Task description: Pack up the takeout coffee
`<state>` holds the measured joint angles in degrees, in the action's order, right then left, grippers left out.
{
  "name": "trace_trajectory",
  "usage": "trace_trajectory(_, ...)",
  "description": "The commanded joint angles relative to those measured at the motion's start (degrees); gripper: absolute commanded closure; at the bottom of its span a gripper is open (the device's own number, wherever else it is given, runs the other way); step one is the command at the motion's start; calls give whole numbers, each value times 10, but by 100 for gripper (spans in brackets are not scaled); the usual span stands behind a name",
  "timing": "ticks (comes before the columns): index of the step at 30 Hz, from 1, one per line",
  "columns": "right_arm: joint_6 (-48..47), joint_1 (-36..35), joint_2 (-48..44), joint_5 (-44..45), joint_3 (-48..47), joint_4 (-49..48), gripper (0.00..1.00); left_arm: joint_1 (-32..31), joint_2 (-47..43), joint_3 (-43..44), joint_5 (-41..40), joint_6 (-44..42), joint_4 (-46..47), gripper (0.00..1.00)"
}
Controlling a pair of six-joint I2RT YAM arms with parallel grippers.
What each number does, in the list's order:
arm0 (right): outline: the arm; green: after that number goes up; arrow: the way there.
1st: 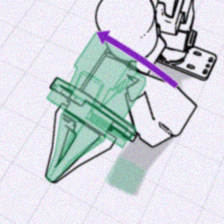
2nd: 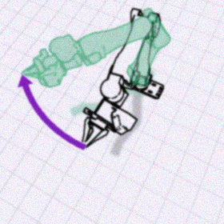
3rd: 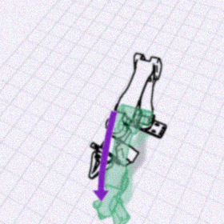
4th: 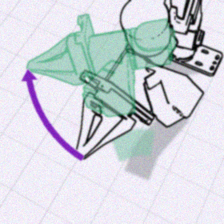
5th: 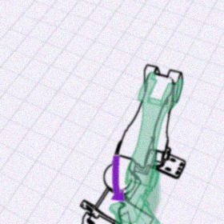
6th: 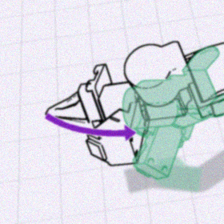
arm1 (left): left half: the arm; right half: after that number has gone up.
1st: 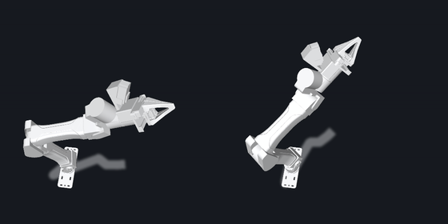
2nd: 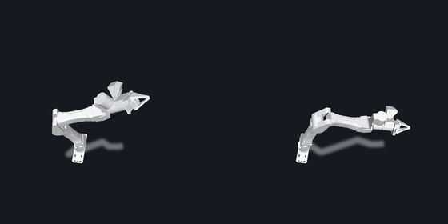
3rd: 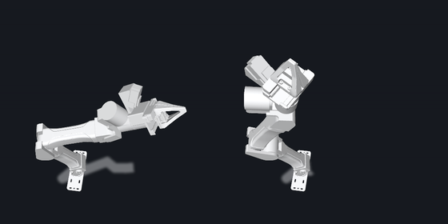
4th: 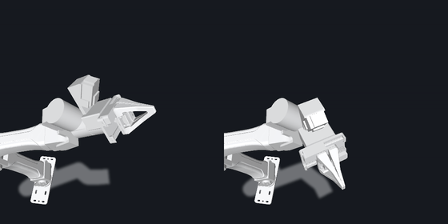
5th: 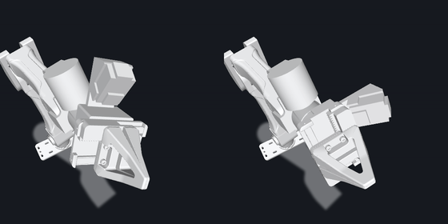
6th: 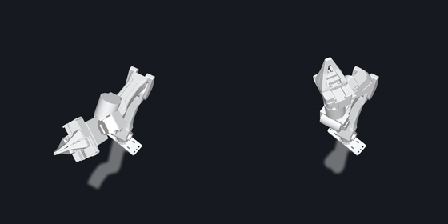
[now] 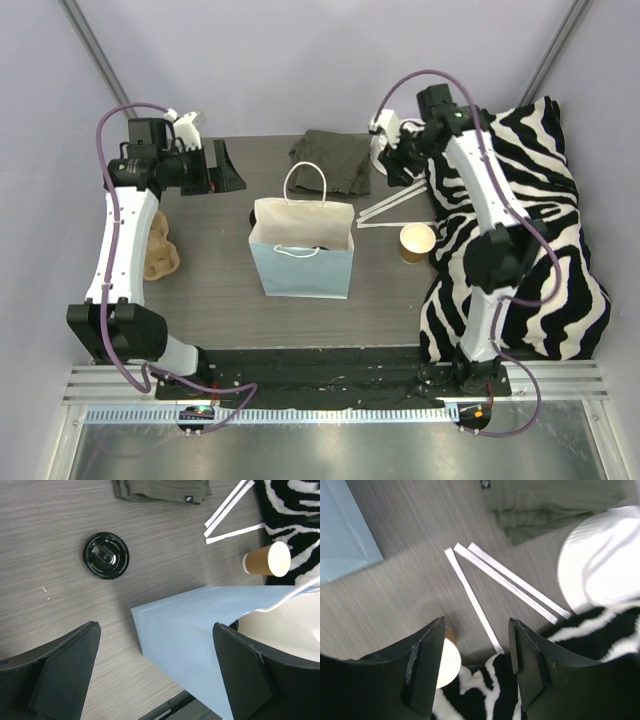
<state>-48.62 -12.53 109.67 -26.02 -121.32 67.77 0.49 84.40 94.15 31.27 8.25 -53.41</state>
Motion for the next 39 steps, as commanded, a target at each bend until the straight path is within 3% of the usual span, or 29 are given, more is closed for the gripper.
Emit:
trace_trajectory(1, -83, -4, 97, 17, -93, 122, 43, 26, 1, -4, 29, 5, -14, 0)
trace_trajectory(6, -82, -27, 145, 73, -75, 75, 47, 39, 6, -14, 25, -21, -37, 0)
trace_trajectory(13, -67, -77, 103, 155, 133, -92, 57, 51, 14, -12, 13, -33, -47, 0)
trace_trajectory(16, -66, -90, 111, 182, 165, -125, 58, 50, 23, -11, 16, -31, -48, 0)
trace_trajectory(39, -77, -105, 158, 217, 214, -216, 61, 51, 60, 17, 29, -29, -50, 0)
